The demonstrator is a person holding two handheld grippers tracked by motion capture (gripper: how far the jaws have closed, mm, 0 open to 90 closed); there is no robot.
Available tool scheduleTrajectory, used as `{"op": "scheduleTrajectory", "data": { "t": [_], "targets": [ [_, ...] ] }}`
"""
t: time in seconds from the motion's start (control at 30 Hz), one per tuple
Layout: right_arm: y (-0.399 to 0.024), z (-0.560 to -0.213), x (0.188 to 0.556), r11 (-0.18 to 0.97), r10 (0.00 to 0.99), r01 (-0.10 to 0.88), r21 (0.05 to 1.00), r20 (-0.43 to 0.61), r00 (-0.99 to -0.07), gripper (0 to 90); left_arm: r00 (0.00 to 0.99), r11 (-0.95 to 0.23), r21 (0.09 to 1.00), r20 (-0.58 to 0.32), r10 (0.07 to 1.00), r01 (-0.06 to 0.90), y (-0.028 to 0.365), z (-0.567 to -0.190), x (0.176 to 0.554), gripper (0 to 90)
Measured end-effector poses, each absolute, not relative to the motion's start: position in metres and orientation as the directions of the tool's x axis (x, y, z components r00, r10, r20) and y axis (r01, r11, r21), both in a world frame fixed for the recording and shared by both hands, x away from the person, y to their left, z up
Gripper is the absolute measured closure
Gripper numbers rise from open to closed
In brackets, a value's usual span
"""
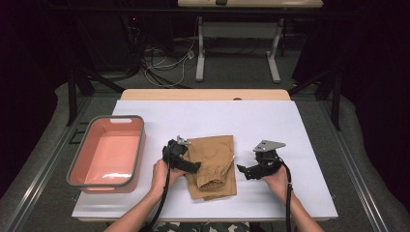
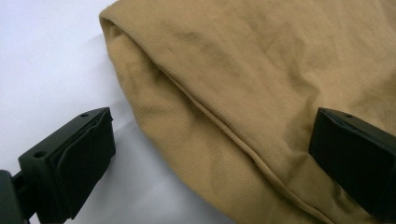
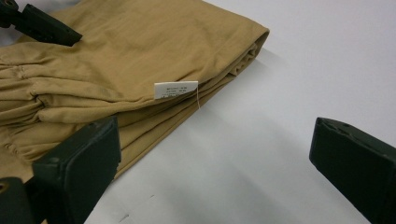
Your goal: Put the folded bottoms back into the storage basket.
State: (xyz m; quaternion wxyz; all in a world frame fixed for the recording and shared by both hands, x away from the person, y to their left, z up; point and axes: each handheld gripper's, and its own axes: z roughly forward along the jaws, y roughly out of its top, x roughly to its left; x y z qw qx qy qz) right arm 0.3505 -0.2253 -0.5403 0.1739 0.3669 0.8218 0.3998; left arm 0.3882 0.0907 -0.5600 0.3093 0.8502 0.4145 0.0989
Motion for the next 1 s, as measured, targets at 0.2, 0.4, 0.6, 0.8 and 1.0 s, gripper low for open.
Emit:
{"op": "scheduleTrajectory", "data": {
  "t": [0.2, 0.4, 0.6, 0.8, 1.0],
  "targets": [
    [-0.225, -0.541, 0.351, 0.411, 0.742, 0.465, 0.784, 0.008, -0.67, 1.9, 0.652, -0.471, 0.616, -0.094, 0.752, 0.632, 0.089, -0.558, 0.386, 6.9],
    [-0.224, -0.541, 0.352, 0.427, 0.735, 0.46, 0.778, -0.002, -0.678, 2.1, 0.667, -0.461, 0.643, -0.106, 0.738, 0.612, 0.085, -0.557, 0.382, 23.2],
    [-0.225, -0.541, 0.352, 0.42, 0.74, 0.462, 0.781, 0.0, -0.672, 2.3, 0.667, -0.443, 0.671, -0.102, 0.738, 0.594, 0.083, -0.558, 0.379, 38.3],
    [-0.223, -0.54, 0.351, 0.423, 0.737, 0.461, 0.78, 0.0, -0.676, 2.3, 0.683, -0.425, 0.714, -0.103, 0.723, 0.557, 0.081, -0.562, 0.376, 61.9],
    [-0.225, -0.54, 0.352, 0.422, 0.737, 0.455, 0.784, -0.004, -0.676, 2.6, 0.705, -0.41, 0.732, -0.135, 0.696, 0.545, 0.082, -0.564, 0.377, 79.4]
  ]
}}
